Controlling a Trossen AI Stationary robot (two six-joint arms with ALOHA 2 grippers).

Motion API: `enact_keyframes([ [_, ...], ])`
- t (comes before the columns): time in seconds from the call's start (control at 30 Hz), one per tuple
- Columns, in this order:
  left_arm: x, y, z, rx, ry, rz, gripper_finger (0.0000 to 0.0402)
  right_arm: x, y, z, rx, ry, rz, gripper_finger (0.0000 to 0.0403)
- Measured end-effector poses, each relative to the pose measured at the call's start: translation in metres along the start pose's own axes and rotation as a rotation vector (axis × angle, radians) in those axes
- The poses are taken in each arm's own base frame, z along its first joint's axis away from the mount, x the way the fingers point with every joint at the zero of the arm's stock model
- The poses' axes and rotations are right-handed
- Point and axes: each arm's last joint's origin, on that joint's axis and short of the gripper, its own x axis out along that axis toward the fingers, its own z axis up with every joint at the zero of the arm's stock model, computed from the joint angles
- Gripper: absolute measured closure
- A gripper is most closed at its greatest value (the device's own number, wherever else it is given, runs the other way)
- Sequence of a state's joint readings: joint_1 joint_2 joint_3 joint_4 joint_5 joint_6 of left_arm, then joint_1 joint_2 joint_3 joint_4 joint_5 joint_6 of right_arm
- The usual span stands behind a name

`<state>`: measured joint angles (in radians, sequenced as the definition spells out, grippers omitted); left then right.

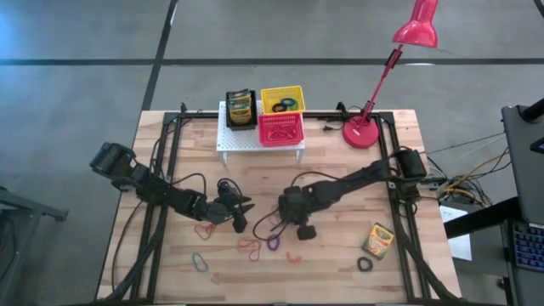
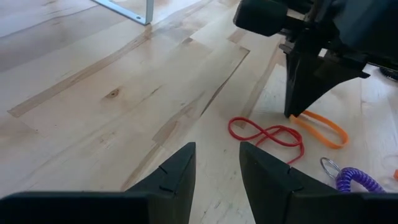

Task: Pick & Place Office Desk Supplies
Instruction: Put the orange rubber band into the red bin on the shelf

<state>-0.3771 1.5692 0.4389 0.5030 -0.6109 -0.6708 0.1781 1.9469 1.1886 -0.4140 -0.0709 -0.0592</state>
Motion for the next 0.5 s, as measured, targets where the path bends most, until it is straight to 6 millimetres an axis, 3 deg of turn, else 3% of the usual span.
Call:
enact_keyframes([
  [0.07, 0.0, 0.0, 0.0, 0.0, 0.0, 0.0, 0.0271, -0.009, 0.001, 0.001, -0.004, -0.018, -0.015, 0.0391],
  [0.23, 0.0, 0.0, 0.0, 0.0, 0.0, 0.0, 0.0271, -0.056, -0.001, 0.013, -0.007, -0.154, -0.137, 0.0394],
  [0.5, 0.0, 0.0, 0.0, -0.001, -0.003, 0.002, 0.0271, -0.155, -0.028, 0.016, 0.048, -0.372, -0.616, 0.0394],
])
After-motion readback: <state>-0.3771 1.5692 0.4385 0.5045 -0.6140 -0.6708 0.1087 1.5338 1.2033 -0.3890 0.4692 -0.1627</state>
